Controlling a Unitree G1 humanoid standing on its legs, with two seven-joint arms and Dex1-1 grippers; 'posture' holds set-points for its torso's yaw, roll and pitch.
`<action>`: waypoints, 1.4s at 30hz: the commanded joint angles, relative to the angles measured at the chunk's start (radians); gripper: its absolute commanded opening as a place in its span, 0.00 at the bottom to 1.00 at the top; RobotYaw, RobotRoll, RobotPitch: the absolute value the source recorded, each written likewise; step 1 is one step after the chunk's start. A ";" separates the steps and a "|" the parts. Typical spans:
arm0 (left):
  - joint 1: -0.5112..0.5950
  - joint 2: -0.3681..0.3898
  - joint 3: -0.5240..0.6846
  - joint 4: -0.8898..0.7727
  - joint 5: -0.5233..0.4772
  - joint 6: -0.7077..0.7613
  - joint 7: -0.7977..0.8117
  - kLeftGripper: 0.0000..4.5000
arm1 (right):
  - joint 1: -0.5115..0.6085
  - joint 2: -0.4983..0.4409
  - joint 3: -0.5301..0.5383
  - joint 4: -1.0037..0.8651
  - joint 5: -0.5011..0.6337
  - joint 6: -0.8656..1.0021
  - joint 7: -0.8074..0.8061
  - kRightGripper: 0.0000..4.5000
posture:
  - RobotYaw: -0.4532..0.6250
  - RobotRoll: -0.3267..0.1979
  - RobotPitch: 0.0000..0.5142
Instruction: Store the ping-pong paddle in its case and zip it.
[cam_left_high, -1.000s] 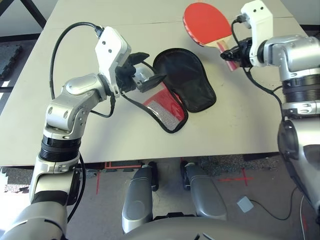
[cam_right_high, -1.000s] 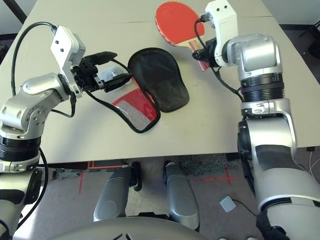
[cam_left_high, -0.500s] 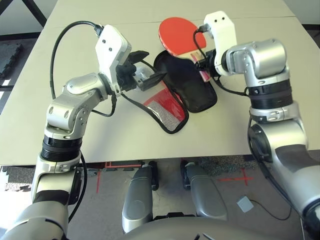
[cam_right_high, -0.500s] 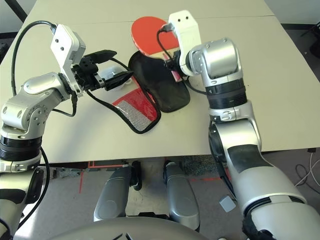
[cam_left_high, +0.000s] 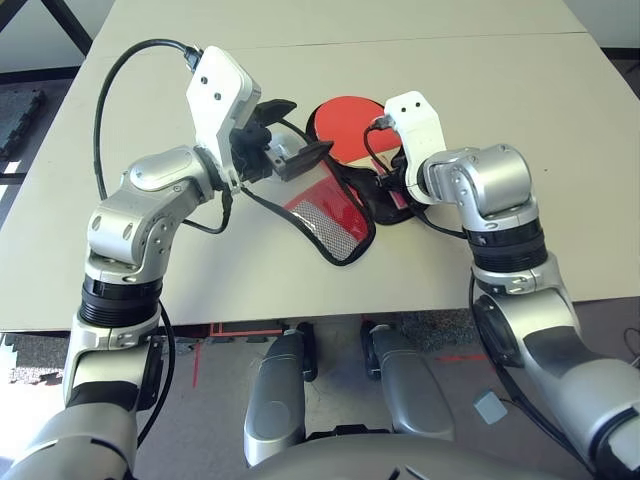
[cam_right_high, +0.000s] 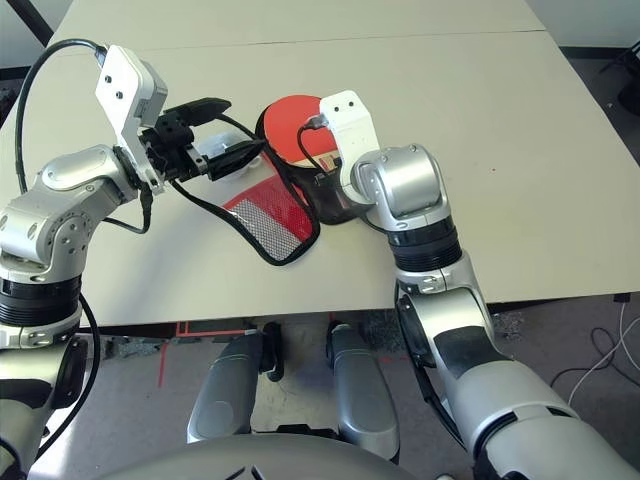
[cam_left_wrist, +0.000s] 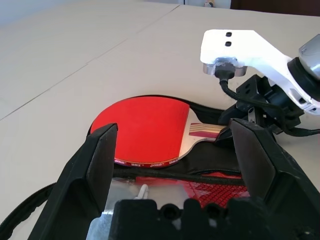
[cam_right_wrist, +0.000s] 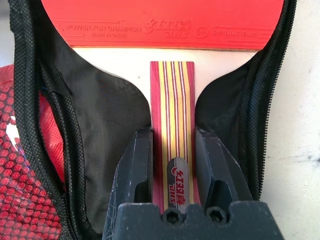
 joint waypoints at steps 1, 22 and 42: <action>0.020 0.000 0.004 -0.020 -0.005 0.014 0.006 1.00 | 0.039 0.012 -0.003 0.007 0.011 0.046 -0.022 0.22 | 0.51 0.62 0.53; 0.018 0.011 0.027 -0.019 -0.008 0.013 0.001 1.00 | -0.008 -0.510 -0.030 -0.150 0.631 -0.078 0.571 0.99 | 0.50 0.62 0.52; 0.094 0.279 0.238 0.027 -0.020 0.013 -0.106 1.00 | 0.001 -0.638 0.039 0.322 0.347 -0.614 0.791 0.99 | 0.51 0.62 0.49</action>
